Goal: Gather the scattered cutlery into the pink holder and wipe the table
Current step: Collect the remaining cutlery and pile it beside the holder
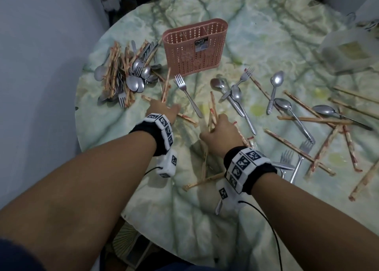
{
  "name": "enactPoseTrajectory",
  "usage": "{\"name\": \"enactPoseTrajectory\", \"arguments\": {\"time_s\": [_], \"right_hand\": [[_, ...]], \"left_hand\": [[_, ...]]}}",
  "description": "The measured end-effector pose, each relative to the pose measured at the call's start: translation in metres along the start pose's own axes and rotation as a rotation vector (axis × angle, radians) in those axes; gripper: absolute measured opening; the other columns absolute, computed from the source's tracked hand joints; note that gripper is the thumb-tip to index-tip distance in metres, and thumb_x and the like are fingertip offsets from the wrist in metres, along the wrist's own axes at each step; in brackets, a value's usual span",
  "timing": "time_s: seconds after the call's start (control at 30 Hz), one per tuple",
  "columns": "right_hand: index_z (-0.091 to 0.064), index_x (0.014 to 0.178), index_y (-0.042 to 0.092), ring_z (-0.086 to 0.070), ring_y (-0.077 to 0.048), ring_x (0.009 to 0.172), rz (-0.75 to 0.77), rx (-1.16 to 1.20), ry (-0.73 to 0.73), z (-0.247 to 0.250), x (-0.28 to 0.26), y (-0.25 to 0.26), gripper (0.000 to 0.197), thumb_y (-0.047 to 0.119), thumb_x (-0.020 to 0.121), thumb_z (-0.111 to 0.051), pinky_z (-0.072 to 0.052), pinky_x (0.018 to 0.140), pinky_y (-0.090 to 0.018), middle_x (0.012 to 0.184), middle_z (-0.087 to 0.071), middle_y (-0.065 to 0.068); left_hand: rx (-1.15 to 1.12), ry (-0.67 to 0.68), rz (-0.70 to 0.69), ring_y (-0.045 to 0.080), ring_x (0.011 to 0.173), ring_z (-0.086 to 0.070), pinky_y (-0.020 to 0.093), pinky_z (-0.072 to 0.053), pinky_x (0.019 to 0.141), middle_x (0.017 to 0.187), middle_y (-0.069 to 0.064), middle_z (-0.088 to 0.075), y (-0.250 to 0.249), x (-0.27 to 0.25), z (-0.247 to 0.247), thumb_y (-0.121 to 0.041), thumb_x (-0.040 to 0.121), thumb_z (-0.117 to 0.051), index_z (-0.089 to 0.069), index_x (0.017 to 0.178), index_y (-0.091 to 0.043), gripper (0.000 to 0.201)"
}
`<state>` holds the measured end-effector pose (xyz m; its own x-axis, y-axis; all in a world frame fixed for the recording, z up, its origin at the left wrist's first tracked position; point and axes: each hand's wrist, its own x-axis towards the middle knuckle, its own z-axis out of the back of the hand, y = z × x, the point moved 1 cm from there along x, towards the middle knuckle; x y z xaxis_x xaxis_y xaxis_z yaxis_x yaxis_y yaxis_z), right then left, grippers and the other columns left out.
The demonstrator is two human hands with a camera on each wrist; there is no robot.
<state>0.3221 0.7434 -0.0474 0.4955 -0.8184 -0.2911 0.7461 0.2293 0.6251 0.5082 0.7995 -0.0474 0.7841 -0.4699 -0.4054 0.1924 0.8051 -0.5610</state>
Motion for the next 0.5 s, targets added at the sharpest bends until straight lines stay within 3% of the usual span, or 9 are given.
{"name": "enactPoseTrajectory", "arguments": {"time_s": [0.13,0.27,0.4,0.5], "right_hand": [[-0.053,0.084,0.014,-0.057,-0.028,0.076,0.015,0.034,-0.061,0.015,0.021,0.011,0.021,0.034,0.09,-0.054,-0.038,0.063,-0.034,0.08,-0.059,-0.004],[-0.046,0.101,0.01,-0.057,-0.033,0.078,0.074,-0.077,-0.049,0.011,0.044,0.017,0.021,0.031,0.099,-0.043,-0.044,0.066,-0.039,0.081,-0.056,-0.007],[-0.045,0.104,0.012,-0.056,-0.033,0.076,0.167,-0.235,0.027,-0.001,0.058,0.022,0.027,0.038,0.102,-0.049,-0.045,0.066,-0.038,0.079,-0.054,-0.006],[-0.048,0.102,0.013,-0.056,-0.032,0.078,0.172,-0.342,0.072,-0.007,0.066,0.025,0.025,0.037,0.1,-0.053,-0.042,0.066,-0.036,0.088,-0.056,-0.007]], "left_hand": [[0.132,0.008,-0.003,0.034,0.085,-0.06,0.034,-0.043,0.069,0.106,0.018,-0.066,0.0,0.004,-0.003,-0.03,0.095,-0.062,-0.057,0.103,0.0,0.031],[0.232,0.04,-0.056,0.035,0.087,-0.059,0.033,-0.042,0.068,0.102,0.018,-0.065,0.01,-0.003,-0.003,-0.022,0.094,-0.062,-0.056,0.096,-0.003,0.02],[0.148,0.008,-0.012,0.028,0.079,-0.054,0.032,-0.039,0.062,0.102,0.015,-0.062,0.023,-0.006,0.001,-0.031,0.092,-0.063,-0.056,0.11,-0.001,0.035],[-0.037,-0.075,0.037,0.022,0.07,-0.055,0.033,-0.042,0.061,0.095,0.011,-0.063,0.024,-0.003,0.003,-0.044,0.089,-0.065,-0.057,0.107,-0.003,0.046]]}}
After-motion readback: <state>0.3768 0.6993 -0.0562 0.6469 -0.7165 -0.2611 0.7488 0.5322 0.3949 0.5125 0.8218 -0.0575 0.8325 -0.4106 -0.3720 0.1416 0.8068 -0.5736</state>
